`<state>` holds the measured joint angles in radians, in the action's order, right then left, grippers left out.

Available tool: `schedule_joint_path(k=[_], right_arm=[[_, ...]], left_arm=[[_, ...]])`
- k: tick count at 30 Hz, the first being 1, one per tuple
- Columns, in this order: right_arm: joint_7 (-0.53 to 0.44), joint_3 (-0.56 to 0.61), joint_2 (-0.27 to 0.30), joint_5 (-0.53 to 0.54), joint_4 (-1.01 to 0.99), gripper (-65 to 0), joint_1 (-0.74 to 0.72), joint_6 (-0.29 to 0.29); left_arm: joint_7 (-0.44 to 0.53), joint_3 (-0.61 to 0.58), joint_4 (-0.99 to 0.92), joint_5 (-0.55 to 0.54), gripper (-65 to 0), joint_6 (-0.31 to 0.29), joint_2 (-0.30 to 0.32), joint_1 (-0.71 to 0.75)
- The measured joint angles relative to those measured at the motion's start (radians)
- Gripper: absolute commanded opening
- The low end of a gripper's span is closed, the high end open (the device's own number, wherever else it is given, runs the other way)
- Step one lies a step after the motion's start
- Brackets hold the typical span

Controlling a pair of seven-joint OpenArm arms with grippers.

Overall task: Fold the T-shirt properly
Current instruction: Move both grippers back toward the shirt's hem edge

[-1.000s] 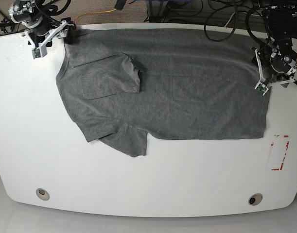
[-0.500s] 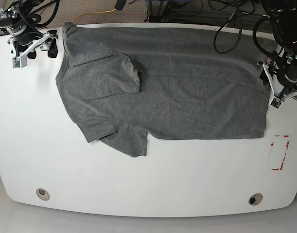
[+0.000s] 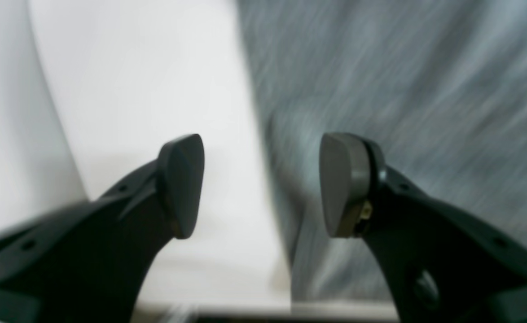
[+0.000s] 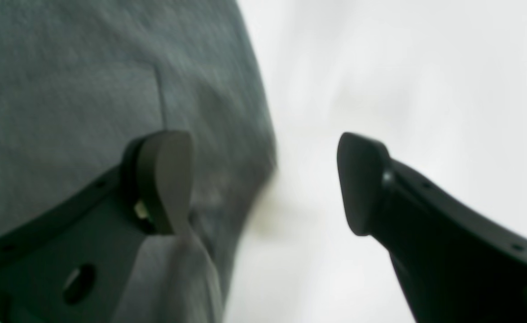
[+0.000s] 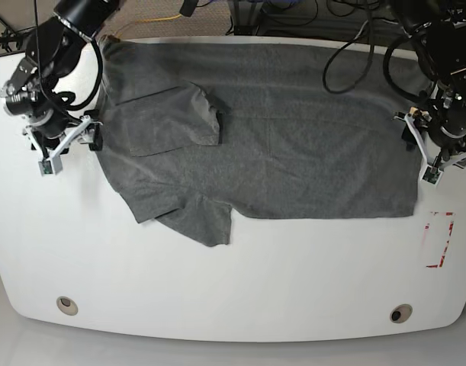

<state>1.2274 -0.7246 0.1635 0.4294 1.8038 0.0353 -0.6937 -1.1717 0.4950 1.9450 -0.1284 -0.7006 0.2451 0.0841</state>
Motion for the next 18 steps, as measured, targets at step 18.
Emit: schedule_joint_path(k=[18], right_arm=[[-0.385,0.28,0.08,-0.222,-0.755,-17.0,-0.411,-0.002]], left_arm=[[0.072,-0.022,-0.004,0.151,-27.2,0.001,-0.113,-0.059]])
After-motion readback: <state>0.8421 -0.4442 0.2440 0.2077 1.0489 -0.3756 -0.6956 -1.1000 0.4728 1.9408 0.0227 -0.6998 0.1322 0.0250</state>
